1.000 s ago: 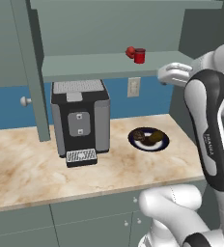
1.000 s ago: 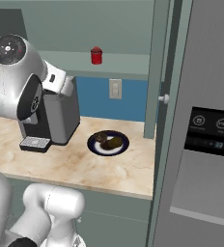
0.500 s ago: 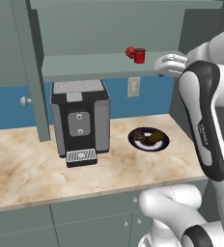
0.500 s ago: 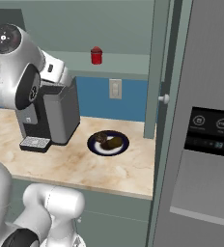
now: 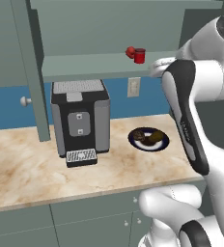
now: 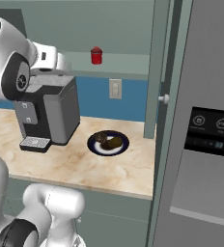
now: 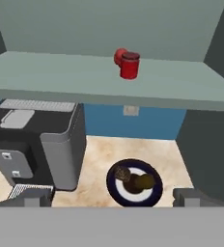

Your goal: Pick the avocado and bread from the counter and place them on the plate. Then pick the jam from the cabinet and place it next to the plate. Lastly close the cabinet door.

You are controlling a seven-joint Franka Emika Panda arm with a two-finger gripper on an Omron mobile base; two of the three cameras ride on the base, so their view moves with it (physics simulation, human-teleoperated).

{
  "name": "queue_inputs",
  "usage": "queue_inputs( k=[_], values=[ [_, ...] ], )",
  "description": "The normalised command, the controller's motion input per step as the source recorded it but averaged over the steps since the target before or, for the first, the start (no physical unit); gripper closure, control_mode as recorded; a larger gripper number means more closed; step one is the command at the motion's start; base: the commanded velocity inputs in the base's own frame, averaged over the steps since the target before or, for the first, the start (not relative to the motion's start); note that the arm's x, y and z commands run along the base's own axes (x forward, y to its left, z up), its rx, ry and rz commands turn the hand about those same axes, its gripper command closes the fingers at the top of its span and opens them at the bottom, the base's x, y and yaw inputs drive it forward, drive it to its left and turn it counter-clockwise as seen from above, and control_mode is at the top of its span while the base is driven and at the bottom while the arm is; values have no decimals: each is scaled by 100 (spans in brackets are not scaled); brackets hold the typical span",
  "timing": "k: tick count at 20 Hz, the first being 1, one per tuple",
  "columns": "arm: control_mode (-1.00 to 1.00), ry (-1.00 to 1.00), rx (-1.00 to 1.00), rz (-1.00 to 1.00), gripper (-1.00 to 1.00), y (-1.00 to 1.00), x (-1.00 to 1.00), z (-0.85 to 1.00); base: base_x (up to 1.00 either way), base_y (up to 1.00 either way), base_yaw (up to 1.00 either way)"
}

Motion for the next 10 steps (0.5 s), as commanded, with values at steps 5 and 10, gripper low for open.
queue_inputs(
  k=[5,10],
  values=[
    [-100,-4,-9,4,-100,-30,26,-2,0,0,0],
    [-100,-7,1,2,-100,-31,36,-4,0,0,0]
  ],
)
